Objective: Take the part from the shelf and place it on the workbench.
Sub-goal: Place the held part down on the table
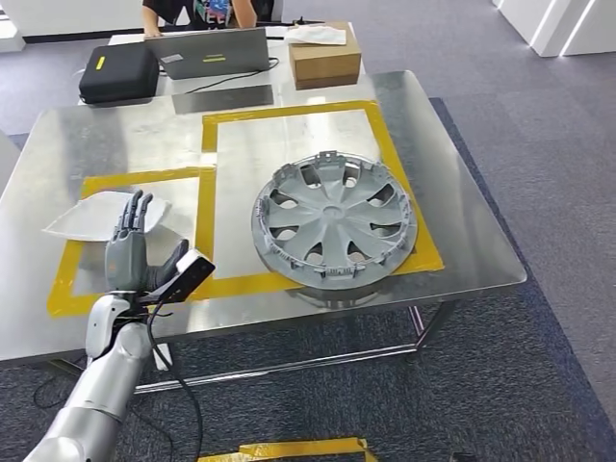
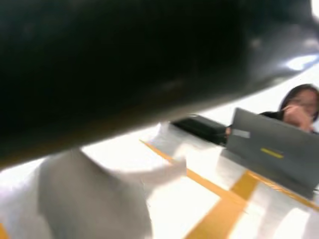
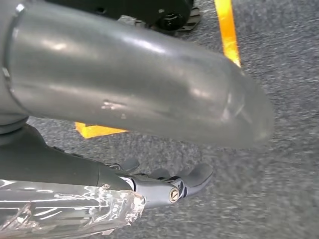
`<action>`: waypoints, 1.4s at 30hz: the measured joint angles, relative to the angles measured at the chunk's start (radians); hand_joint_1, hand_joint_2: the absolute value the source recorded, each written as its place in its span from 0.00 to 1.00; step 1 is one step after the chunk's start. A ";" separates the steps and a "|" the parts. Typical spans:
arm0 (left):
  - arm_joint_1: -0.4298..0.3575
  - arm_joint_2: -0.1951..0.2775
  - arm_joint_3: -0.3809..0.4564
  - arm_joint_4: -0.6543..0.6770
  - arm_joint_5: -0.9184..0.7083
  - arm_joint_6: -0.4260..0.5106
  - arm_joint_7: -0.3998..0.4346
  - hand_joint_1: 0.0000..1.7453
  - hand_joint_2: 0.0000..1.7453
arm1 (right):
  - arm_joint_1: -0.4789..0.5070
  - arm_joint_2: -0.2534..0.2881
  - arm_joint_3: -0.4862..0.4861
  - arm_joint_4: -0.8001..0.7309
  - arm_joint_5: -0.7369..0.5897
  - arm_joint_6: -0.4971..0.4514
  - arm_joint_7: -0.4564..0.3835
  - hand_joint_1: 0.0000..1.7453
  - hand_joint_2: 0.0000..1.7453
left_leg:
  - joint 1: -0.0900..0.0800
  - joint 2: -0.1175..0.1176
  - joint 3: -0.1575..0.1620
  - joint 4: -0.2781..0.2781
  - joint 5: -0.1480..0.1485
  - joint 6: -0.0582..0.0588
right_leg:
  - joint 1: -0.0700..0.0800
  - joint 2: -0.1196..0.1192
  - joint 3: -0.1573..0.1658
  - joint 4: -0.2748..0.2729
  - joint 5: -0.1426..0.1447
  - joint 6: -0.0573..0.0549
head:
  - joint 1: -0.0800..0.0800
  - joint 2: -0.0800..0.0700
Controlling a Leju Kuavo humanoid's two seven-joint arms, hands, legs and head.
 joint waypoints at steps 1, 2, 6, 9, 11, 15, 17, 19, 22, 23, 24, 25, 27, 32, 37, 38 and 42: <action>0.025 -0.003 -0.004 -0.031 0.006 -0.002 -0.006 0.00 0.00 | 0.002 0.001 -0.003 0.000 0.000 -0.001 0.000 0.00 0.00 | 0.002 0.000 -0.001 0.001 0.004 -0.005 | 0.000 0.000 -0.004 0.002 0.004 -0.006 | -0.001 0.000; 0.047 -0.005 -0.008 -0.057 0.010 -0.002 -0.010 0.00 0.00 | 0.004 0.002 -0.006 0.000 0.000 -0.001 0.000 0.00 0.00 | 0.004 -0.001 -0.005 0.003 0.000 -0.011 | 0.000 0.000 -0.008 0.002 0.009 -0.012 | -0.001 0.000; 0.115 -0.010 -0.021 -0.145 0.025 -0.003 -0.024 0.00 0.00 | 0.002 0.005 -0.014 -0.001 0.002 -0.004 0.000 0.00 0.00 | 0.013 -0.002 -0.065 0.175 -0.143 -0.032 | -0.002 -0.005 -0.040 0.001 0.037 -0.035 | -0.007 0.000; 0.177 -0.013 -0.026 -0.215 0.052 0.000 -0.044 0.00 0.00 | 0.003 0.011 -0.021 -0.001 0.003 -0.021 0.000 0.00 0.00 | 0.018 -0.002 -0.068 0.281 -0.204 -0.038 | 0.000 -0.006 -0.070 0.003 0.058 -0.034 | -0.008 0.000; 0.219 -0.014 -0.027 -0.266 0.082 0.001 -0.065 0.00 0.00 | 0.003 0.023 -0.025 -0.001 0.003 -0.043 0.000 0.00 0.00 | 0.020 -0.001 0.023 0.170 -0.168 -0.035 | 0.000 -0.005 -0.087 0.004 0.072 -0.029 | -0.008 0.000; 0.284 -0.018 -0.027 -0.356 0.135 -0.002 -0.106 0.00 0.00 | 0.000 0.041 -0.033 -0.001 0.002 -0.062 0.000 0.00 0.00 | 0.012 -0.004 0.147 -0.023 -0.135 -0.018 | 0.002 -0.008 -0.099 0.003 0.098 -0.005 | -0.005 0.000; 0.313 -0.020 -0.026 -0.383 0.142 -0.003 -0.115 0.00 0.00 | 0.000 0.045 -0.037 -0.001 0.002 -0.063 0.000 0.00 0.00 | 0.009 -0.004 0.137 -0.019 -0.118 -0.002 | -0.001 -0.009 -0.100 0.000 0.107 0.009 | -0.004 0.000; 0.329 -0.023 -0.025 -0.401 0.144 -0.004 -0.119 0.00 0.00 | 0.001 0.047 -0.041 -0.001 0.002 -0.063 0.000 0.00 0.00 | 0.009 -0.002 0.119 -0.022 -0.097 0.017 | -0.003 -0.008 -0.118 0.032 0.062 0.016 | -0.002 0.000; 0.342 -0.028 -0.024 -0.417 0.144 -0.005 -0.120 0.00 0.00 | 0.000 0.047 -0.045 -0.001 0.001 -0.063 0.000 0.00 0.00 | 0.003 -0.001 0.077 -0.022 -0.062 0.032 | 0.003 -0.008 -0.172 0.212 -0.083 0.016 | 0.004 0.000; 0.347 -0.028 -0.024 -0.420 0.144 -0.005 -0.120 0.00 0.00 | -0.001 0.047 -0.045 -0.001 0.001 -0.063 0.000 0.00 0.00 | 0.000 -0.001 0.061 -0.021 -0.050 0.033 | 0.005 -0.008 -0.178 0.267 -0.104 0.015 | 0.004 0.000; 0.351 -0.029 -0.024 -0.422 0.144 -0.005 -0.120 0.00 0.00 | -0.001 0.047 -0.046 -0.001 0.001 -0.063 0.000 0.00 0.00 | -0.004 0.000 0.045 -0.020 -0.038 0.034 | 0.008 -0.008 -0.170 0.293 -0.102 0.013 | 0.004 0.000; 0.353 -0.029 -0.024 -0.424 0.144 -0.005 -0.120 0.00 0.00 | -0.001 0.047 -0.046 -0.001 0.001 -0.063 0.000 0.00 0.00 | -0.007 0.000 0.030 -0.020 -0.027 0.034 | 0.012 -0.008 -0.142 0.281 -0.081 0.008 | 0.004 0.000; 0.357 -0.030 -0.023 -0.430 0.144 -0.005 -0.120 0.00 0.00 | -0.002 0.047 -0.047 -0.002 0.001 -0.063 0.000 0.00 0.00 | -0.012 -0.001 0.006 -0.018 -0.007 0.032 | 0.021 -0.008 -0.033 0.157 -0.040 -0.008 | 0.004 0.000; 0.370 -0.034 -0.022 -0.447 0.156 -0.008 -0.130 0.00 0.00 | -0.007 0.048 -0.051 -0.003 -0.001 -0.063 0.000 0.00 0.00 | -0.014 0.002 -0.014 -0.015 0.035 0.013 | 0.033 -0.009 0.100 -0.052 -0.047 -0.034 | 0.004 0.000; 0.410 -0.042 -0.016 -0.455 0.194 -0.023 -0.143 0.00 0.00 | -0.003 0.052 -0.064 -0.004 -0.010 -0.070 0.002 0.00 0.00 | 0.004 -0.003 -0.065 0.171 -0.160 -0.025 | 0.025 -0.017 0.041 -0.055 0.013 -0.056 | -0.006 0.000; 0.419 -0.045 -0.015 -0.455 0.200 -0.024 -0.146 0.00 0.00 | -0.002 0.053 -0.067 -0.004 -0.011 -0.072 0.003 0.00 0.00 | 0.010 -0.003 -0.073 0.229 -0.186 -0.032 | 0.025 -0.018 0.026 -0.052 0.026 -0.055 | -0.007 0.000; 0.448 -0.059 -0.002 -0.454 0.225 -0.024 -0.169 0.00 0.00 | -0.002 0.058 -0.076 -0.004 -0.015 -0.084 0.016 0.00 0.00 | 0.029 -0.003 0.045 0.167 -0.124 -0.048 | 0.018 -0.019 -0.043 -0.027 0.063 -0.040 | -0.008 0.000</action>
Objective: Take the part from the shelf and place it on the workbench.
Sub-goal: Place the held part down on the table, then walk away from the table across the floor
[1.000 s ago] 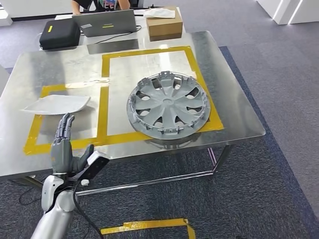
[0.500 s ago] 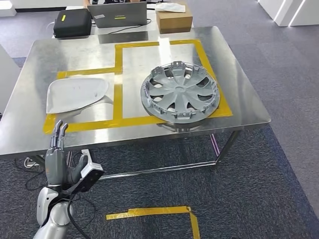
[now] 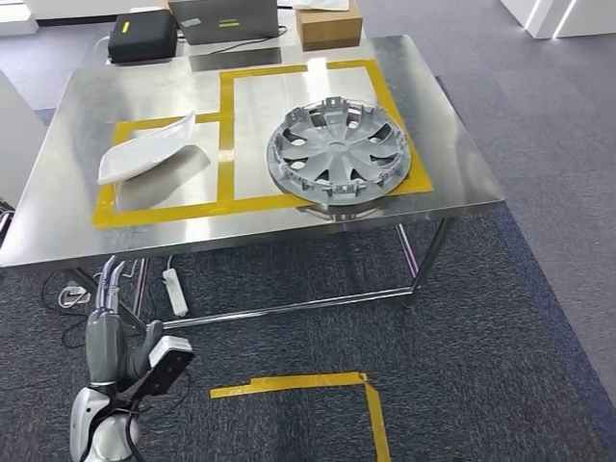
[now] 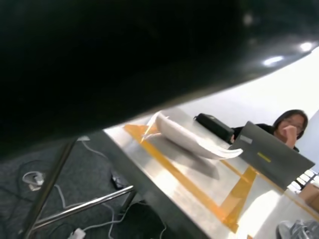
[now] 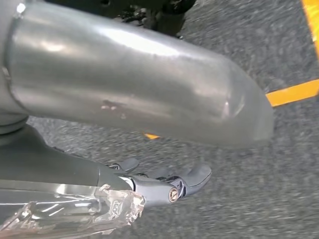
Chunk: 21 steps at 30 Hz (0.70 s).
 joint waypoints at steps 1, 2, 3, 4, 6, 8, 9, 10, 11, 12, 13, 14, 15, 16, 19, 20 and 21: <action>0.003 -0.004 0.003 0.000 0.005 0.000 -0.005 0.00 0.00 | 0.000 0.001 -0.002 0.000 -0.001 -0.003 0.001 0.00 0.00 | 0.002 -0.001 0.055 -0.076 0.005 -0.001 | -0.001 0.001 -0.013 0.009 0.006 0.006 | -0.001 0.000; 0.005 -0.008 0.006 0.001 0.009 0.001 -0.008 0.00 0.00 | -0.001 0.002 -0.004 0.000 -0.002 -0.005 0.002 0.00 0.00 | 0.001 -0.002 0.095 -0.137 0.000 0.003 | -0.001 0.001 -0.022 0.016 0.012 0.013 | 0.000 0.000; 0.007 -0.012 0.009 0.001 0.013 0.002 -0.011 0.00 0.00 | -0.001 0.002 -0.006 0.000 -0.003 -0.006 0.002 0.00 0.00 | -0.001 -0.003 0.118 -0.176 -0.009 0.009 | -0.001 0.001 -0.029 0.020 0.019 0.021 | -0.002 0.000; 0.011 -0.015 0.012 0.003 0.016 0.002 -0.013 0.00 0.00 | -0.001 0.004 -0.008 0.000 -0.003 -0.007 0.002 0.00 0.00 | -0.005 -0.004 0.123 -0.192 -0.015 0.018 | -0.001 0.001 -0.032 0.021 0.027 0.029 | -0.002 0.000; 0.017 -0.022 0.018 0.006 0.025 0.003 -0.019 0.00 0.00 | 0.000 0.005 -0.011 0.000 -0.003 -0.008 0.003 0.00 0.00 | -0.008 -0.002 0.107 -0.192 0.000 0.039 | -0.006 0.001 -0.040 0.022 0.032 0.043 | -0.004 0.000; 0.020 -0.030 0.025 0.010 0.034 0.002 -0.024 0.00 0.00 | 0.001 0.005 -0.015 0.000 -0.002 -0.009 0.005 0.00 0.00 | -0.008 0.001 0.081 -0.194 0.025 0.060 | -0.009 0.005 -0.064 0.067 -0.032 0.051 | -0.002 0.000; 0.021 -0.034 0.029 0.014 0.038 0.000 -0.025 0.00 0.00 | 0.001 0.005 -0.017 0.000 -0.001 -0.010 0.006 0.00 0.00 | -0.009 0.002 0.065 -0.194 0.038 0.066 | -0.008 0.006 -0.082 0.120 -0.088 0.053 | 0.001 0.000; 0.022 -0.037 0.033 0.019 0.041 -0.002 -0.025 0.00 0.00 | 0.001 0.005 -0.018 0.000 0.000 -0.010 0.006 0.00 0.00 | -0.012 0.002 0.048 -0.194 0.052 0.070 | -0.007 0.007 -0.100 0.186 -0.141 0.054 | 0.003 0.000; 0.023 -0.038 0.038 0.025 0.044 -0.005 -0.025 0.00 0.00 | 0.000 0.005 -0.018 0.000 0.000 -0.009 0.006 0.00 0.00 | -0.015 0.002 0.030 -0.193 0.066 0.071 | -0.005 0.008 -0.112 0.251 -0.174 0.054 | 0.004 0.000; 0.024 -0.039 0.043 0.032 0.047 -0.009 -0.025 0.00 0.00 | 0.000 0.005 -0.019 0.000 0.001 -0.007 0.006 0.00 0.00 | -0.018 0.003 0.011 -0.192 0.080 0.072 | -0.004 0.008 -0.112 0.297 -0.179 0.053 | 0.004 0.000; 0.025 -0.040 0.049 0.039 0.050 -0.013 -0.025 0.00 0.00 | 0.000 0.005 -0.019 0.000 0.001 -0.004 0.004 0.00 0.00 | -0.021 0.003 -0.008 -0.191 0.094 0.072 | -0.003 0.008 -0.097 0.313 -0.161 0.050 | 0.004 0.000; 0.025 -0.040 0.054 0.045 0.053 -0.017 -0.025 0.00 0.00 | 0.000 0.005 -0.019 0.000 0.002 -0.002 0.003 0.00 0.00 | -0.025 0.003 -0.025 -0.190 0.108 0.071 | -0.002 0.008 -0.065 0.295 -0.131 0.046 | 0.004 0.000; 0.025 -0.040 0.060 0.050 0.055 -0.020 -0.025 0.00 0.00 | 0.000 0.005 -0.019 0.000 0.004 0.001 0.002 0.00 0.00 | -0.027 0.003 -0.040 -0.189 0.120 0.070 | 0.001 0.009 -0.014 0.241 -0.106 0.039 | 0.004 0.000; 0.026 -0.040 0.065 0.054 0.058 -0.024 -0.025 0.00 0.00 | -0.002 0.005 -0.019 0.000 0.005 0.004 0.001 0.00 0.00 | -0.031 0.002 -0.052 -0.188 0.131 0.067 | 0.004 0.009 0.051 0.164 -0.099 0.032 | 0.004 0.000; 0.025 -0.040 0.081 0.063 0.065 -0.036 -0.023 0.00 0.00 | -0.009 0.005 -0.019 -0.002 0.011 0.012 -0.002 0.00 0.00 | -0.034 0.004 -0.071 -0.185 0.166 0.056 | 0.015 0.012 0.178 -0.025 -0.131 0.015 | 0.002 0.000; 0.025 -0.039 0.087 0.066 0.067 -0.039 -0.022 0.00 0.00 | -0.009 0.006 -0.019 -0.002 0.013 0.015 -0.002 0.00 0.00 | -0.033 0.004 -0.074 -0.186 0.179 0.050 | 0.016 0.012 0.176 -0.038 -0.130 0.010 | 0.001 0.000; 0.026 -0.039 0.093 0.069 0.069 -0.040 -0.021 0.00 0.00 | -0.008 0.007 -0.019 -0.002 0.016 0.019 -0.002 0.00 0.00 | -0.031 0.003 -0.078 -0.187 0.183 0.045 | 0.016 0.009 0.165 -0.035 -0.121 0.004 | 0.001 0.000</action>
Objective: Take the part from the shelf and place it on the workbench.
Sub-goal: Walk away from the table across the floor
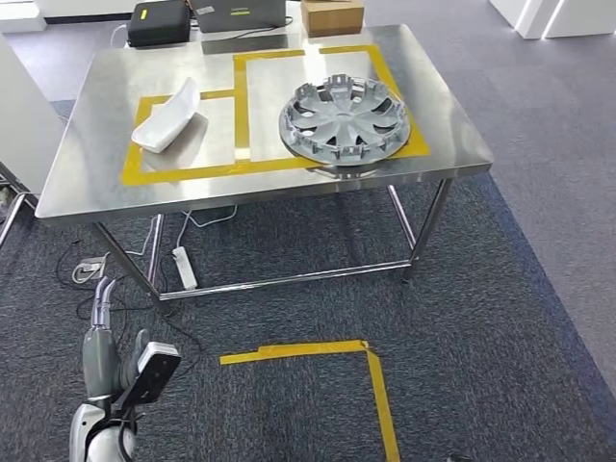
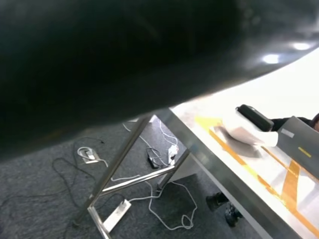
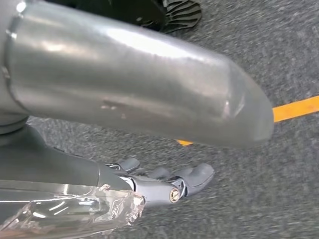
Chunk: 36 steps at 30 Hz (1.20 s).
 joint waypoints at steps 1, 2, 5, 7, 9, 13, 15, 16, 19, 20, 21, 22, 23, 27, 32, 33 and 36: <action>0.002 0.000 0.006 0.002 0.002 -0.002 0.001 0.00 0.00 | 0.002 0.001 0.000 0.000 0.002 0.003 0.001 0.00 0.00 | 0.002 -0.001 -0.007 0.009 -0.017 -0.007 | -0.001 -0.002 -0.011 0.000 0.011 -0.009 | 0.000 0.000; 0.004 0.001 0.011 0.004 0.004 -0.003 0.001 0.00 0.00 | 0.003 0.002 0.000 0.000 0.004 0.005 0.002 0.00 0.00 | 0.003 -0.003 -0.013 0.021 -0.039 -0.012 | -0.003 -0.005 -0.022 0.000 0.022 -0.018 | -0.001 0.000; 0.006 0.001 0.017 0.006 0.005 -0.004 0.002 0.00 0.00 | 0.003 0.003 0.000 -0.001 0.006 0.006 0.003 0.00 0.00 | 0.006 -0.003 -0.023 0.046 -0.086 -0.018 | -0.004 -0.007 -0.035 0.000 0.034 -0.028 | -0.003 0.000; 0.006 0.001 0.018 0.006 0.005 -0.004 0.002 0.00 0.00 | 0.003 0.003 0.000 -0.001 0.007 0.007 0.003 0.00 0.00 | 0.006 -0.003 -0.025 0.054 -0.096 -0.019 | -0.003 -0.007 -0.038 0.000 0.035 -0.028 | -0.004 0.000; 0.007 0.002 0.023 0.009 0.006 -0.005 0.002 0.00 0.00 | 0.005 0.003 0.000 -0.001 0.008 0.008 0.004 0.00 0.00 | 0.010 -0.003 -0.036 0.124 -0.148 -0.024 | -0.003 -0.008 -0.052 0.001 0.049 -0.028 | -0.007 0.000; 0.009 0.004 0.042 0.024 0.008 -0.010 0.003 0.00 0.00 | 0.009 0.003 0.000 -0.001 0.015 0.013 0.004 0.00 0.00 | 0.019 -0.004 0.090 0.160 -0.163 -0.030 | -0.001 -0.011 -0.161 0.040 0.115 -0.019 | -0.009 0.000; 0.009 0.004 0.044 0.025 0.008 -0.010 0.003 0.00 0.00 | 0.008 0.005 0.000 -0.001 0.018 0.015 0.004 0.00 0.00 | 0.016 -0.005 0.178 0.030 -0.176 -0.018 | 0.001 -0.010 -0.181 0.052 0.129 -0.009 | -0.008 0.000; 0.009 0.004 0.046 0.026 0.008 -0.010 0.002 0.00 0.00 | 0.008 0.006 0.000 -0.001 0.019 0.016 0.004 0.00 0.00 | 0.013 -0.005 0.195 -0.001 -0.186 -0.011 | 0.000 -0.010 -0.185 0.054 0.137 -0.002 | -0.009 0.000; 0.011 0.004 0.051 0.028 0.008 -0.009 0.002 0.00 0.00 | 0.010 0.008 0.000 -0.001 0.021 0.019 0.004 0.00 0.00 | 0.010 -0.002 0.179 -0.013 -0.162 0.012 | -0.004 -0.008 -0.199 0.060 0.140 0.017 | -0.014 0.000; 0.012 0.004 0.053 0.028 0.008 -0.009 0.002 0.00 0.00 | 0.011 0.008 0.000 -0.001 0.022 0.020 0.004 0.00 0.00 | 0.012 -0.001 0.167 -0.016 -0.149 0.020 | -0.005 -0.006 -0.212 0.082 0.110 0.022 | -0.012 0.000; 0.012 0.004 0.054 0.029 0.008 -0.009 0.002 0.00 0.00 | 0.011 0.008 0.000 -0.001 0.023 0.020 0.004 0.00 0.00 | 0.013 0.001 0.152 -0.018 -0.135 0.026 | -0.006 -0.004 -0.230 0.123 0.064 0.027 | -0.010 0.000; 0.013 0.004 0.055 0.029 0.008 -0.009 0.002 0.00 0.00 | 0.011 0.008 0.000 -0.001 0.023 0.021 0.004 0.00 0.00 | 0.013 0.002 0.135 -0.017 -0.121 0.029 | -0.006 -0.002 -0.251 0.184 0.009 0.030 | -0.008 0.000; 0.014 0.004 0.056 0.030 0.008 -0.009 0.002 0.00 0.00 | 0.011 0.008 0.000 -0.001 0.024 0.022 0.004 0.00 0.00 | 0.012 0.002 0.118 -0.017 -0.108 0.030 | -0.006 -0.001 -0.269 0.251 -0.035 0.034 | -0.006 0.000; 0.020 0.004 0.062 0.033 0.008 -0.008 0.002 0.00 0.00 | 0.011 0.008 0.000 -0.001 0.027 0.025 0.004 0.00 0.00 | 0.012 0.002 0.047 -0.013 -0.054 0.022 | -0.008 -0.001 -0.205 0.297 0.005 0.039 | -0.007 0.000; 0.024 0.004 0.069 0.033 0.008 -0.005 0.001 0.00 0.00 | 0.008 0.008 0.003 -0.001 0.034 0.031 0.003 0.00 0.00 | 0.007 0.002 0.009 -0.008 0.001 0.001 | -0.007 0.004 0.003 0.000 0.006 0.022 | -0.006 0.000; 0.025 0.004 0.069 0.033 0.008 -0.005 0.001 0.00 0.00 | 0.010 0.008 0.003 -0.001 0.035 0.031 0.004 0.00 0.00 | 0.008 0.001 0.006 -0.011 0.010 -0.004 | -0.007 0.003 -0.007 0.001 0.011 0.015 | -0.006 0.000; 0.029 0.004 0.072 0.033 0.008 -0.005 0.001 0.00 0.00 | 0.011 0.009 0.003 -0.001 0.036 0.032 0.004 0.00 0.00 | 0.013 -0.001 -0.018 0.051 -0.068 -0.022 | -0.009 -0.003 -0.033 0.001 0.040 -0.012 | -0.010 0.000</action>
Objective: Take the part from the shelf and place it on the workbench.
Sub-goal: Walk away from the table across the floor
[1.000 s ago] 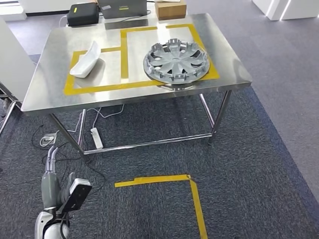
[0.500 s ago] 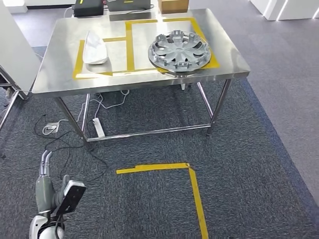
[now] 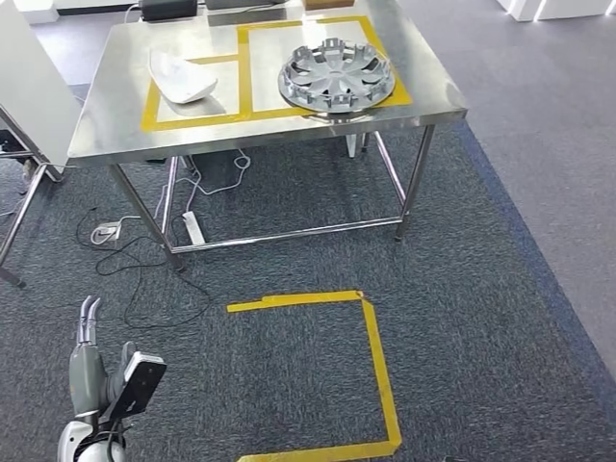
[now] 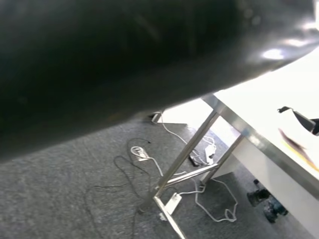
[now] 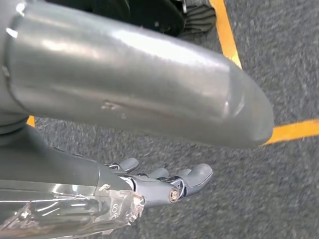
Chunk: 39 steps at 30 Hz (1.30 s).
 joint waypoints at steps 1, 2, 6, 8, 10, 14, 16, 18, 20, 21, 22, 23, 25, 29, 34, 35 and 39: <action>0.001 0.000 0.001 0.000 0.000 0.000 0.000 0.00 0.00 | 0.000 0.000 0.000 0.000 0.001 0.000 0.000 0.00 0.00 | 0.001 0.000 -0.015 0.063 -0.058 -0.005 | 0.001 -0.002 -0.010 0.003 0.010 -0.006 | -0.002 0.000; 0.001 0.000 0.002 0.000 0.000 0.000 0.000 0.00 0.00 | 0.000 0.000 0.000 0.000 0.001 0.000 -0.001 0.00 0.00 | 0.002 0.000 -0.031 0.137 -0.109 -0.008 | 0.002 -0.003 -0.023 0.006 0.020 -0.009 | -0.004 0.000; 0.002 0.000 0.008 0.000 -0.001 0.000 -0.001 0.00 0.00 | 0.000 0.000 0.000 -0.001 0.002 0.000 -0.001 0.00 0.00 | 0.004 0.000 0.012 0.212 -0.121 -0.007 | 0.005 -0.009 -0.086 0.029 0.050 -0.009 | -0.006 0.000; 0.001 0.000 0.010 0.000 -0.002 0.000 -0.001 0.00 0.00 | 0.000 0.000 0.000 0.000 0.004 0.001 -0.001 0.00 0.00 | 0.001 0.008 0.110 0.082 -0.084 0.005 | 0.009 -0.014 -0.110 0.041 0.059 -0.006 | -0.006 0.000; -0.003 0.000 0.010 0.000 -0.002 0.001 -0.002 0.00 0.00 | 0.000 0.000 0.000 0.000 0.006 0.005 -0.002 0.00 0.00 | -0.005 0.015 0.173 -0.017 -0.082 0.017 | 0.011 -0.021 -0.122 0.049 0.067 0.002 | -0.006 0.000; -0.004 0.000 0.012 0.000 -0.003 0.002 -0.003 0.00 0.00 | -0.001 0.000 0.000 -0.001 0.008 0.009 -0.002 0.00 0.00 | -0.004 0.008 0.175 -0.063 -0.078 0.035 | 0.011 -0.025 -0.144 0.070 0.058 0.025 | -0.004 0.000; -0.004 -0.001 0.014 0.000 -0.003 0.003 -0.003 0.00 0.00 | -0.001 0.000 0.001 -0.001 0.008 0.009 -0.002 0.00 0.00 | 0.000 0.003 0.163 -0.071 -0.064 0.046 | 0.009 -0.008 -0.185 0.163 -0.009 0.033 | -0.002 0.000; -0.003 -0.003 0.016 0.000 -0.003 0.004 -0.002 0.00 0.00 | -0.001 0.000 0.001 -0.001 0.008 0.009 -0.002 0.00 0.00 | -0.001 -0.006 0.144 -0.070 -0.049 0.048 | 0.007 0.001 -0.233 0.299 -0.076 0.039 | -0.002 0.000; -0.002 -0.003 0.017 0.000 -0.003 0.004 -0.003 0.00 0.00 | 0.000 0.000 0.001 -0.001 0.008 0.010 -0.003 0.00 0.00 | -0.002 -0.018 0.127 -0.069 -0.035 0.046 | 0.007 0.003 -0.231 0.336 -0.081 0.041 | -0.002 0.000; -0.002 -0.003 0.017 0.000 -0.003 0.004 -0.003 0.00 0.00 | 0.000 0.000 0.001 -0.001 0.008 0.010 -0.003 0.00 0.00 | -0.002 -0.026 0.121 -0.068 -0.029 0.043 | 0.006 0.005 -0.198 0.291 -0.059 0.039 | -0.002 0.000; -0.002 -0.003 0.017 0.000 -0.003 0.004 -0.003 0.00 0.00 | 0.000 0.000 0.001 -0.001 0.008 0.010 -0.003 0.00 0.00 | -0.002 -0.034 0.116 -0.068 -0.023 0.040 | 0.005 0.018 -0.150 0.217 -0.029 0.037 | -0.002 0.000; -0.003 -0.003 0.018 0.000 -0.003 0.004 -0.003 0.00 0.00 | 0.000 0.000 0.001 -0.001 0.009 0.010 -0.003 0.00 0.00 | -0.004 -0.043 0.110 -0.066 -0.018 0.036 | 0.003 0.045 -0.101 0.136 -0.010 0.032 | -0.002 0.000; -0.006 -0.004 0.018 0.000 -0.003 0.002 -0.004 0.00 0.00 | -0.001 0.000 0.001 -0.001 0.009 0.009 -0.003 0.00 0.00 | -0.006 -0.061 0.099 -0.060 -0.008 0.027 | -0.001 0.087 -0.044 0.035 0.006 0.025 | -0.005 0.000; -0.004 -0.003 0.019 0.000 -0.002 -0.001 -0.005 0.00 0.00 | -0.001 0.002 0.001 0.000 0.011 0.009 -0.003 0.00 0.00 | -0.001 -0.077 0.073 -0.042 -0.005 0.003 | -0.002 0.054 -0.042 0.024 0.019 0.006 | -0.010 0.000; -0.002 -0.003 0.021 0.001 -0.001 -0.002 -0.005 0.00 0.00 | 0.004 0.002 0.001 -0.001 0.012 0.009 -0.003 0.00 0.00 | 0.010 -0.012 -0.032 0.227 -0.165 -0.025 | -0.003 -0.020 -0.066 0.024 0.037 -0.006 | -0.023 0.000; -0.001 -0.003 0.021 0.002 -0.001 -0.002 -0.005 0.00 0.00 | 0.004 0.002 0.001 -0.001 0.012 0.009 -0.003 0.00 0.00 | 0.012 -0.009 -0.028 0.239 -0.166 -0.027 | -0.003 -0.035 -0.070 0.024 0.040 -0.005 | -0.023 0.000; -0.002 -0.003 0.022 0.003 -0.001 -0.002 -0.005 0.00 0.00 | 0.000 0.002 0.001 -0.001 0.012 0.010 -0.003 0.00 0.00 | 0.007 0.052 0.131 0.001 -0.079 -0.013 | 0.001 -0.082 -0.074 0.027 0.044 0.003 | -0.023 0.000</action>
